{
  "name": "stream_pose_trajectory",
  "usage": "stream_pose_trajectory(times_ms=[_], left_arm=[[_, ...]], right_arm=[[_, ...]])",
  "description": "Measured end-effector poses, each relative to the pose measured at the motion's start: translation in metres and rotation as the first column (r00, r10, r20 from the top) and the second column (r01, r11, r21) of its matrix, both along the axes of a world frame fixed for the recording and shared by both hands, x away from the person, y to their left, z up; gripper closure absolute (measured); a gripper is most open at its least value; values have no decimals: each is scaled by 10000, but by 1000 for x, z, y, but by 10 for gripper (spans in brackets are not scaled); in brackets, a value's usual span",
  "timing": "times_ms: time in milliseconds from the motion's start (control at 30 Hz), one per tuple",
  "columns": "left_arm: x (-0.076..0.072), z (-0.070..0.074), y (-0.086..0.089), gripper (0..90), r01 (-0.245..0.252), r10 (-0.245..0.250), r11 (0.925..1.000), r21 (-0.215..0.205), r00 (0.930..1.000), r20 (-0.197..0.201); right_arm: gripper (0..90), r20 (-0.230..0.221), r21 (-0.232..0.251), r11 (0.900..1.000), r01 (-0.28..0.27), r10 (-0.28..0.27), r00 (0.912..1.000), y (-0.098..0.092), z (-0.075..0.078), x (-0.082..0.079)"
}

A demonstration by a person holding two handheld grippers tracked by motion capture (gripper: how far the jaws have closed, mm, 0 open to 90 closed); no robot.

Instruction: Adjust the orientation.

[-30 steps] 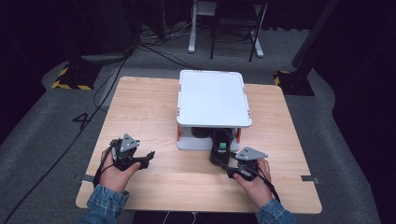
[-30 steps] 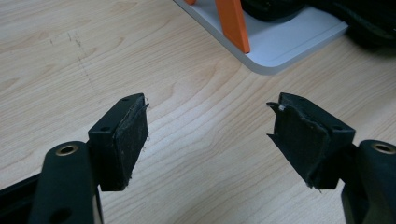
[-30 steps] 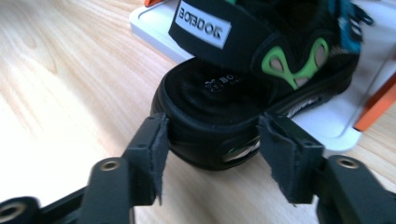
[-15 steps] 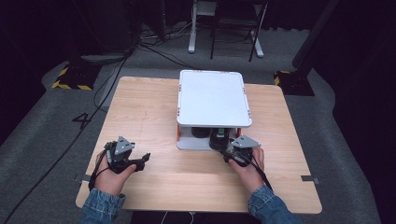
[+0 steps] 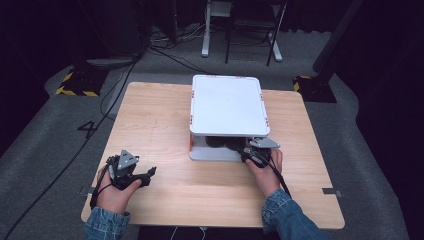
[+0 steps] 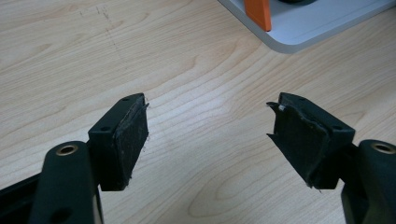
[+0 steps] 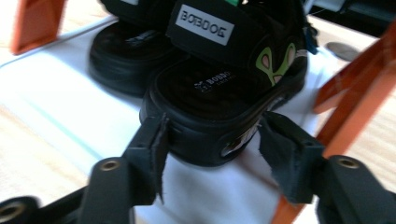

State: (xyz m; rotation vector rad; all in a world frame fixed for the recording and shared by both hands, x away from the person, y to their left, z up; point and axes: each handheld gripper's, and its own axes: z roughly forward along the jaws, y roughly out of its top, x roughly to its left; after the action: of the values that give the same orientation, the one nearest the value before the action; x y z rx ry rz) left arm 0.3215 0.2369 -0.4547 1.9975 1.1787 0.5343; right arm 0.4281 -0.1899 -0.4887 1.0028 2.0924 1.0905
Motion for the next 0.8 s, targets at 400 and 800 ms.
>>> stream_pose_trajectory(times_ms=[400,800], left_arm=[[3,-1,-4,270,159,-159,9999,-43,9998,-82],[9,4,-6,270,387,-386,9992,-95,9992,86]], right_arm=[[438,44,500,9964,-686,685,9976,1,-6,6],[373,-858,1003,9890,-1089,1176,9893,-23,30,-44]])
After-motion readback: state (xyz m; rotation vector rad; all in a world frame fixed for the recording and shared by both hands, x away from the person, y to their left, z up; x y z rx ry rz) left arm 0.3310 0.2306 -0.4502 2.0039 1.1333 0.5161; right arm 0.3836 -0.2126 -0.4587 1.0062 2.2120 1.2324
